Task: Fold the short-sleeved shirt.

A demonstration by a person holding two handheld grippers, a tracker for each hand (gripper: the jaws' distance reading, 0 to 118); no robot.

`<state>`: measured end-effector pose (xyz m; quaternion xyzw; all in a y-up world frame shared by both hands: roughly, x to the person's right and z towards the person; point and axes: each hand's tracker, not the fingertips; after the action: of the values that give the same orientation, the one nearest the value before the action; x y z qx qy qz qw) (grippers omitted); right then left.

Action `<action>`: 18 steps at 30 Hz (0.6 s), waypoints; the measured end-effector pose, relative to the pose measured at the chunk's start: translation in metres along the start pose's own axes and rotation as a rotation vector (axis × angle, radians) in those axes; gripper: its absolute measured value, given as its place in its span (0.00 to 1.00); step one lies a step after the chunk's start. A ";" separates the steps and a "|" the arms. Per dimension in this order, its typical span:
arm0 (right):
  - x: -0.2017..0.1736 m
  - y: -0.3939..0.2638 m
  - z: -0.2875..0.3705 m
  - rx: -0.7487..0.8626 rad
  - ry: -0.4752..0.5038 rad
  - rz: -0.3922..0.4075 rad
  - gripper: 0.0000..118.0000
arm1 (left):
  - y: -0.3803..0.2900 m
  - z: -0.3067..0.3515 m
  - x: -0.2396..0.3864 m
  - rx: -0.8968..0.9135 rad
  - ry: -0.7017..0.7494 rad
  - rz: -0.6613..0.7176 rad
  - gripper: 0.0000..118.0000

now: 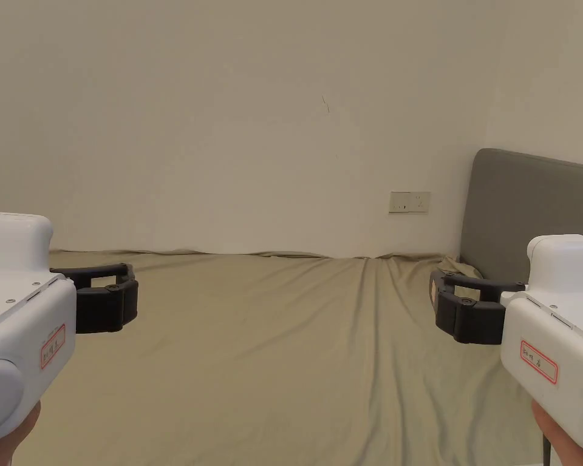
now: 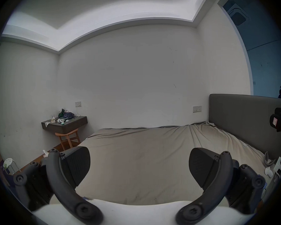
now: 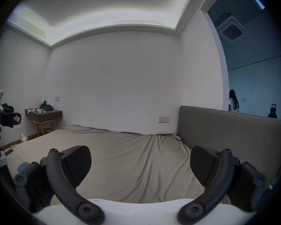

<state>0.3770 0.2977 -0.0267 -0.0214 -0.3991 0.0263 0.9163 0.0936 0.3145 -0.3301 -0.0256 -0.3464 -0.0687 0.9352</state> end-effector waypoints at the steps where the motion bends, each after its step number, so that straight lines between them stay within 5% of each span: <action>1: 0.000 0.000 0.000 0.002 0.004 -0.002 1.00 | 0.000 0.000 0.000 -0.001 0.000 0.000 1.00; 9: 0.000 0.011 0.006 -0.022 0.199 -0.065 1.00 | 0.000 -0.001 -0.002 -0.004 -0.008 0.003 1.00; 15: 0.002 0.018 0.017 -0.024 0.267 -0.108 1.00 | 0.003 -0.002 -0.001 -0.005 -0.013 0.006 1.00; 18: 0.001 0.016 0.020 -0.013 0.226 -0.107 1.00 | 0.002 -0.004 0.000 -0.009 -0.017 0.012 1.00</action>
<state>0.3622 0.3138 -0.0132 -0.0088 -0.2938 -0.0280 0.9554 0.0968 0.3163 -0.3331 -0.0324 -0.3537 -0.0644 0.9326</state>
